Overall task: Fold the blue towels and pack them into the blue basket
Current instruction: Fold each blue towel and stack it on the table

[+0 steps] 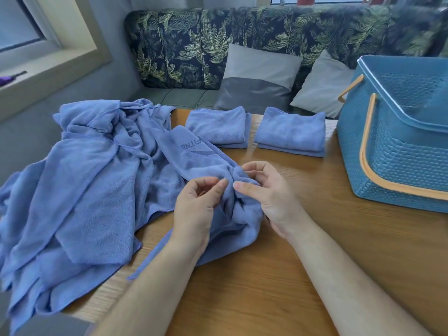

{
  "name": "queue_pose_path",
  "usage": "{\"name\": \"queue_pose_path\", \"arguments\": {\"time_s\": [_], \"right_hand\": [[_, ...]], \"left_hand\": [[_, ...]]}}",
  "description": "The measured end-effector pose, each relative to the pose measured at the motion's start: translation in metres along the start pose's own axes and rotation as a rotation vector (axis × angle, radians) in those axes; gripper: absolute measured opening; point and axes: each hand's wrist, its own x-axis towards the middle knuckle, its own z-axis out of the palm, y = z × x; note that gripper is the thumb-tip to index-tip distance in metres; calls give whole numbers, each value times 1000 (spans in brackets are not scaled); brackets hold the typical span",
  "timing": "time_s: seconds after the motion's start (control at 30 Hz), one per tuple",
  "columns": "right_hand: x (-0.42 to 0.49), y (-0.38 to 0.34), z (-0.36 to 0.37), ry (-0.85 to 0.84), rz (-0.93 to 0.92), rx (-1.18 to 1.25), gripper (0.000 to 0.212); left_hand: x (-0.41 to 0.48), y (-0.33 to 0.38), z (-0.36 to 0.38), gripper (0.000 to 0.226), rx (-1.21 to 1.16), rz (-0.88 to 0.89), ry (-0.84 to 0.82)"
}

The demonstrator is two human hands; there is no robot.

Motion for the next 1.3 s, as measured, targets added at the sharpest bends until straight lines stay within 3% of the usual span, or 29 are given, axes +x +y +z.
{"name": "queue_pose_path", "arguments": {"time_s": [0.13,0.27,0.43,0.53,0.67,0.8,0.97,1.13,1.3], "right_hand": [[-1,5,3,-16,37,-75,45],[-2,8,4,38,64,-135,23],[0,5,5,117,38,-119,11],[1,2,4,123,3,14,14],[-1,-3,3,44,29,160,20],[-3,-4,5,-30,49,173,26],[-5,-4,5,-8,29,148,31],[-4,-4,3,11,13,106,31],[-5,-6,4,58,-35,92,26]], "left_hand": [[-6,-7,-3,12,158,61,-36],[-13,-6,0,19,311,256,-126],[-11,-12,-1,11,400,320,70],[-9,-15,-1,15,487,330,93],[-11,-10,1,18,431,254,-4],[-5,-5,3,17,378,229,46],[-11,2,9,12,324,249,36],[-11,2,9,4,421,327,49],[-9,6,6,9,420,325,79]]}}
